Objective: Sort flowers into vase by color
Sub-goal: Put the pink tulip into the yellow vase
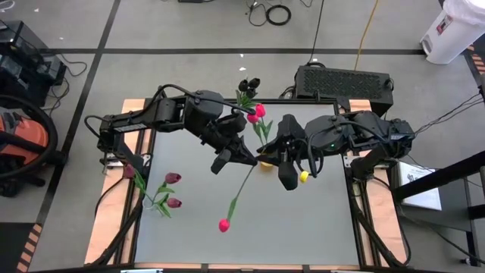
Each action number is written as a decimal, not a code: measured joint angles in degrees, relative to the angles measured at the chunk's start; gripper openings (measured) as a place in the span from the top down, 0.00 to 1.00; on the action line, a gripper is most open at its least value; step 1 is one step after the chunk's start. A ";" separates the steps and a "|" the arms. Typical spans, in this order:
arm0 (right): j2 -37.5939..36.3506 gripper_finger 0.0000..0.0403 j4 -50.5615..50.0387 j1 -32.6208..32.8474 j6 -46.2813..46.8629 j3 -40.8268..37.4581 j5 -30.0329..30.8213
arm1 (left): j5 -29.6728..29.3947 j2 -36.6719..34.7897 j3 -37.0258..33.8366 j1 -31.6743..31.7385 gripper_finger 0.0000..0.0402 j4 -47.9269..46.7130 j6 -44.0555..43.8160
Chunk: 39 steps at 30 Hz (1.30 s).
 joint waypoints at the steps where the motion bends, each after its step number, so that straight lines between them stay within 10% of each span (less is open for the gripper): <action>1: 0.00 0.81 0.00 0.00 -0.35 0.00 0.01 | 0.00 0.00 0.00 0.00 1.00 -0.02 0.04; 7: -0.02 0.98 -0.10 0.00 -0.83 0.00 -0.09 | -0.02 0.00 0.00 0.00 1.00 -0.11 0.09; 20: -0.02 1.00 -0.32 0.00 -2.02 0.00 -0.23 | -0.04 0.00 -0.04 0.00 0.99 -0.15 0.07; 39: -2.66 1.00 -2.14 0.02 -2.24 -0.04 0.08 | 2.11 -0.28 -0.04 -0.01 0.68 -1.65 1.02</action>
